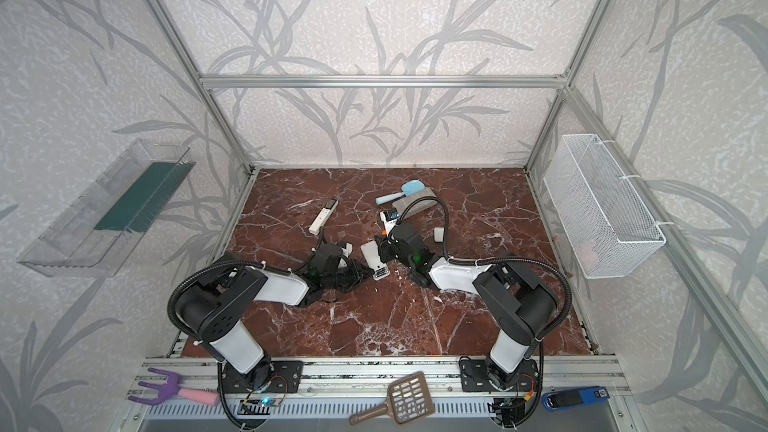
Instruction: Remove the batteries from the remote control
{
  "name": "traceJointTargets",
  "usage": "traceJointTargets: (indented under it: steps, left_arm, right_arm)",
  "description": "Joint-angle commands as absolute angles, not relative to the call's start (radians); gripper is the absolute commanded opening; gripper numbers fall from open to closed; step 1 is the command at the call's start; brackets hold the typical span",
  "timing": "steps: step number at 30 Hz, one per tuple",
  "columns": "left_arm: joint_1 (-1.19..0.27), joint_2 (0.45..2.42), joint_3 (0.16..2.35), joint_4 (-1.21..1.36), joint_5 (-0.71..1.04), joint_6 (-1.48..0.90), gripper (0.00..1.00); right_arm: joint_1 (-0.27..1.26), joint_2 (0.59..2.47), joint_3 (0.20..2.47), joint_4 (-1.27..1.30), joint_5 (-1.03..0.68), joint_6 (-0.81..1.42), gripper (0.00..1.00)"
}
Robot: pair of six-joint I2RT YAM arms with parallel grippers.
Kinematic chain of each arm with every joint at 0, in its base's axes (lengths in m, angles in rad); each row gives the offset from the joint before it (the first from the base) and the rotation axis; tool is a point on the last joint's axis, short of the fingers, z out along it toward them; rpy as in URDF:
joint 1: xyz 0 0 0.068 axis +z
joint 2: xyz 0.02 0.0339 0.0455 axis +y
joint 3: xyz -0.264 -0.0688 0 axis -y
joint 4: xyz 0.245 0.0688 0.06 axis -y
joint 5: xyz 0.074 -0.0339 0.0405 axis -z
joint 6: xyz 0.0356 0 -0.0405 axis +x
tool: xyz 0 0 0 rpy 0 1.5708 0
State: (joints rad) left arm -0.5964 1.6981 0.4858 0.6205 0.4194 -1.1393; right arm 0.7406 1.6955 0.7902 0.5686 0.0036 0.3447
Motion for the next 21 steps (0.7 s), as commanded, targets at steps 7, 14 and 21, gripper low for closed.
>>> traceJointTargets:
  steps: [7, 14, 21]
  left_arm:
    - [-0.614, 1.744, 0.452, 0.597, 0.394, -1.164, 0.17]
    - [-0.616, 1.756, 0.451, 0.612, 0.394, -1.17, 0.16]
    - [-0.619, 1.764, 0.453, 0.623, 0.395, -1.177, 0.17]
  right_arm:
    - [0.729, 1.686, 0.747, 0.648, -0.049, 0.499, 0.0]
    - [0.713, 1.67, 0.726, 0.697, -0.028, 0.551, 0.0]
    - [0.693, 1.674, 0.703, 0.768, -0.025, 0.61, 0.0]
